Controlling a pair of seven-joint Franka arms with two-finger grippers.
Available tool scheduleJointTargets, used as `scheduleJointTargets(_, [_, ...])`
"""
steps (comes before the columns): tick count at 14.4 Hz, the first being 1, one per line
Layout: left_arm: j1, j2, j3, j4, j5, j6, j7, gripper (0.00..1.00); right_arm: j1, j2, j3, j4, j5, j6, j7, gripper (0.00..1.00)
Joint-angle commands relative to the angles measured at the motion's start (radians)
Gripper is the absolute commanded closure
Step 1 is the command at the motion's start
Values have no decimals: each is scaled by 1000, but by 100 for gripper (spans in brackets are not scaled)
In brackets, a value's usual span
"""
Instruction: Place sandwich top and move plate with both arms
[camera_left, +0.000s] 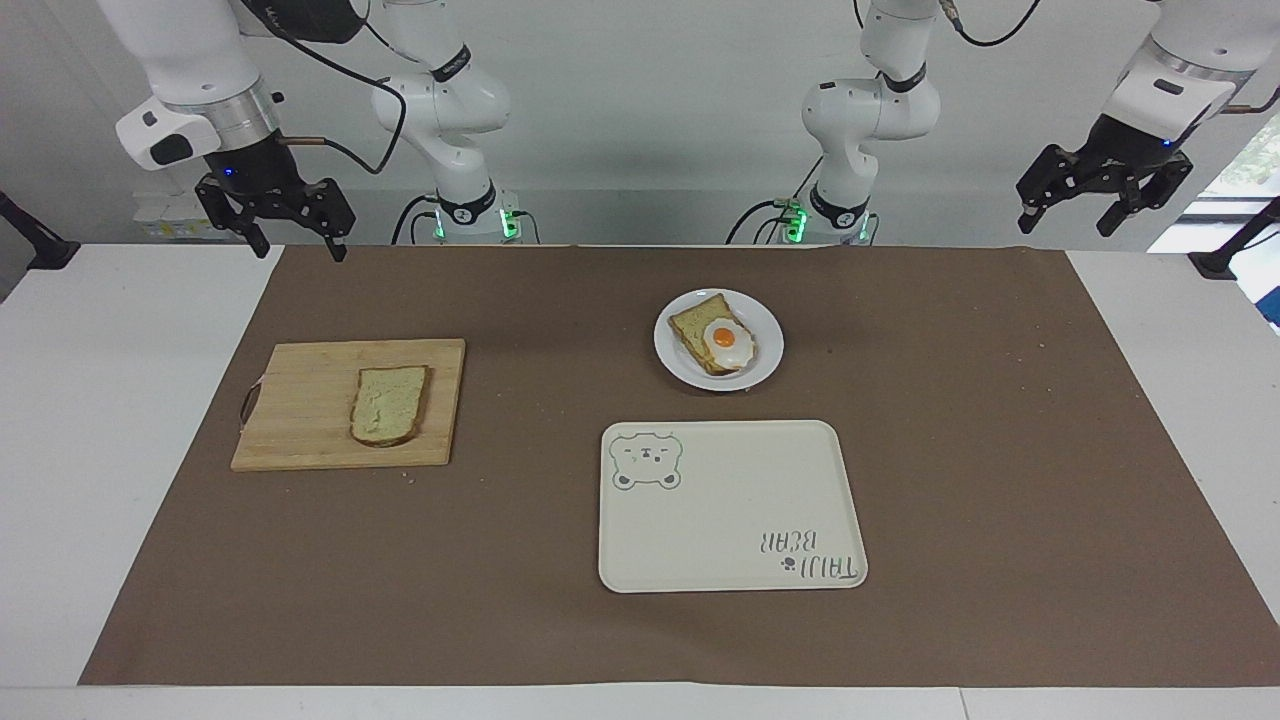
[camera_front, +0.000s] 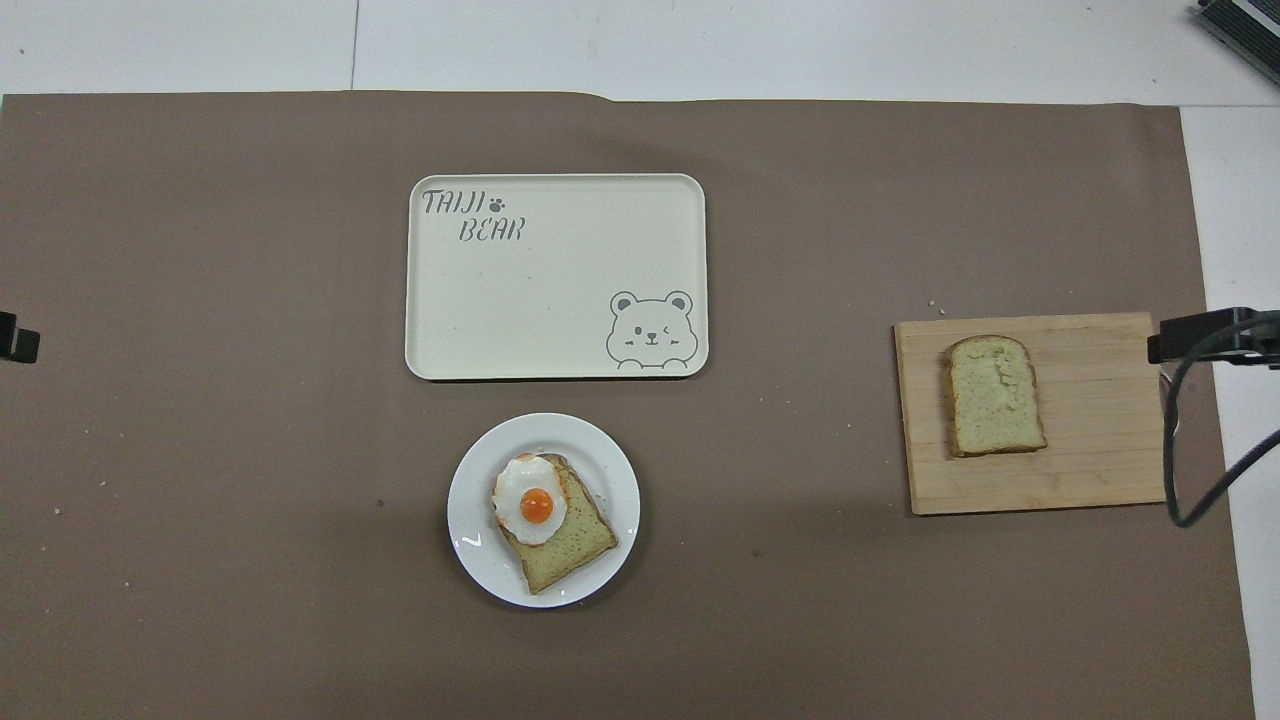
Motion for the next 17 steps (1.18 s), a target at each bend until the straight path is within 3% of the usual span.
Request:
scheduleJointTargets(1, [15, -16, -14, -16, 12, -1, -7, 0, -17, -22, 9, -30, 6, 19, -28, 0])
scheduleJointTargets(8, [15, -16, -14, -16, 12, -2, -7, 0, -18, -25, 9, -44, 6, 22, -26, 0])
scheduleJointTargets(17, [15, -16, -14, -16, 12, -1, -7, 0, -27, -1, 8, -215, 72, 254, -28, 0])
